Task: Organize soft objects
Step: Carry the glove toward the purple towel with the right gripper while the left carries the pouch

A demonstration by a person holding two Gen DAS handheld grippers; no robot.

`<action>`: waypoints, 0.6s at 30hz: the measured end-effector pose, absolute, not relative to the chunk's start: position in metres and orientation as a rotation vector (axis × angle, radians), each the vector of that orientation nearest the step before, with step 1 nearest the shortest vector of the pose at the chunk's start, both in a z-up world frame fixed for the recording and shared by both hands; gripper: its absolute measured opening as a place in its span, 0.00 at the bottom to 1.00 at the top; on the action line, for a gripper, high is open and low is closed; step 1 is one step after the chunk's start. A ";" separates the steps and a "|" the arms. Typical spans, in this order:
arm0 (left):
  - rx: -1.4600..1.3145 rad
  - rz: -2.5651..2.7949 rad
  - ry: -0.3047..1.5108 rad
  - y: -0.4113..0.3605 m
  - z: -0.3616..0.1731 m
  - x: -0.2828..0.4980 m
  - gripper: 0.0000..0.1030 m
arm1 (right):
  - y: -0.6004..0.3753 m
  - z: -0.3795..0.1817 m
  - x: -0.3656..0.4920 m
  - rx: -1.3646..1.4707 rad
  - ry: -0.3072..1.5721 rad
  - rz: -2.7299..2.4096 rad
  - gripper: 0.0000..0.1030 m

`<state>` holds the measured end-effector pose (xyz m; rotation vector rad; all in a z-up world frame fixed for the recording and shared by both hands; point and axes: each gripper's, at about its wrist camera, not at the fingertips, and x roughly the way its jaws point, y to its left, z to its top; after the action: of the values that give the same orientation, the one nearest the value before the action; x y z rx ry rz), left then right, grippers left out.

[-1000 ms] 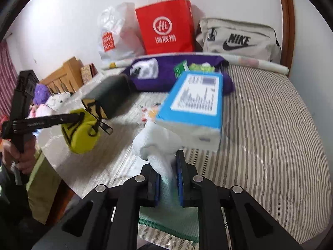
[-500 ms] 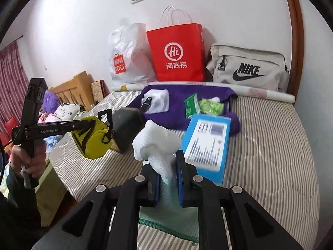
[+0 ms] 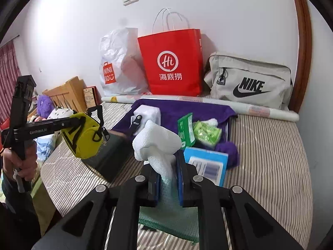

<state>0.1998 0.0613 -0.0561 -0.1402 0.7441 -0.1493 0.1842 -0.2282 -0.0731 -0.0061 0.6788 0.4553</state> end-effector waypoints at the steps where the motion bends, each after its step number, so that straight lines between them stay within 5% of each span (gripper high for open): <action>1: -0.139 -0.149 0.739 0.062 -0.054 0.204 0.23 | -0.227 -0.072 0.188 -0.007 0.680 0.454 0.13; 18: -0.194 -0.176 0.783 0.072 -0.061 0.268 0.23 | -0.216 -0.066 0.259 -0.034 0.681 0.413 0.13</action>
<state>0.2676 0.0721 -0.0608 -0.1940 0.7835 -0.1758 0.2594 -0.2156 -0.0660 -0.0341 0.6809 0.4126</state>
